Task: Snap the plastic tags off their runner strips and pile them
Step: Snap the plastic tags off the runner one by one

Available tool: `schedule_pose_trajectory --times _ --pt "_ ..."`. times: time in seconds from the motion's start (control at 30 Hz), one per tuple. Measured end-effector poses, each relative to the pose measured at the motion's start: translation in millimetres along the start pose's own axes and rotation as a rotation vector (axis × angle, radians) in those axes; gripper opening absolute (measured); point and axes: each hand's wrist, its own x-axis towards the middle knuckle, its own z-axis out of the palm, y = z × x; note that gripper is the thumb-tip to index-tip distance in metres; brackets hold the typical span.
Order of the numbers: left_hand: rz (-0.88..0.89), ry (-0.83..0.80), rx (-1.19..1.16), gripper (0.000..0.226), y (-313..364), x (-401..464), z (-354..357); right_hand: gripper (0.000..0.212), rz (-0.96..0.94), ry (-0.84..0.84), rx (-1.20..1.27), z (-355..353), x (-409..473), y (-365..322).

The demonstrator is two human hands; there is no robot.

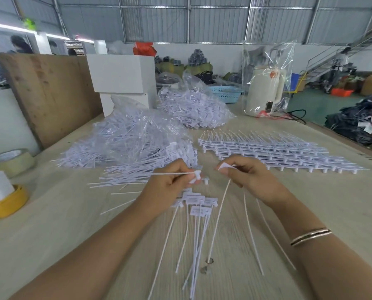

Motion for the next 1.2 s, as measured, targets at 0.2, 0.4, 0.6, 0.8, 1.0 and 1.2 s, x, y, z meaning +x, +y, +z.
schedule_pose_trajectory --times 0.2,0.4,0.6,0.8,1.0,1.2 --pt "0.119 -0.207 0.379 0.023 -10.4 3.8 -7.7 0.029 0.103 -0.158 -0.235 4.3 0.0 5.6" --pt "0.293 -0.199 0.417 0.042 0.5 0.2 -7.1 0.063 0.087 -0.250 -0.110 9.7 -1.6 6.1" --pt "0.534 -0.244 0.648 0.014 4.9 2.7 6.4 0.066 0.114 -0.311 -0.088 16.8 -2.0 5.3" --pt "0.610 -0.173 0.665 0.017 4.5 4.7 3.4 0.017 0.237 -0.342 -0.324 6.2 -1.6 -1.1" --pt "0.141 -0.167 0.340 0.020 1.6 -0.1 8.6 0.011 0.234 -0.316 -0.239 7.3 -2.2 -3.7" --pt "0.106 -0.237 0.304 0.009 1.4 1.0 17.0 0.020 0.244 -0.334 -0.183 8.3 -1.1 -5.8"
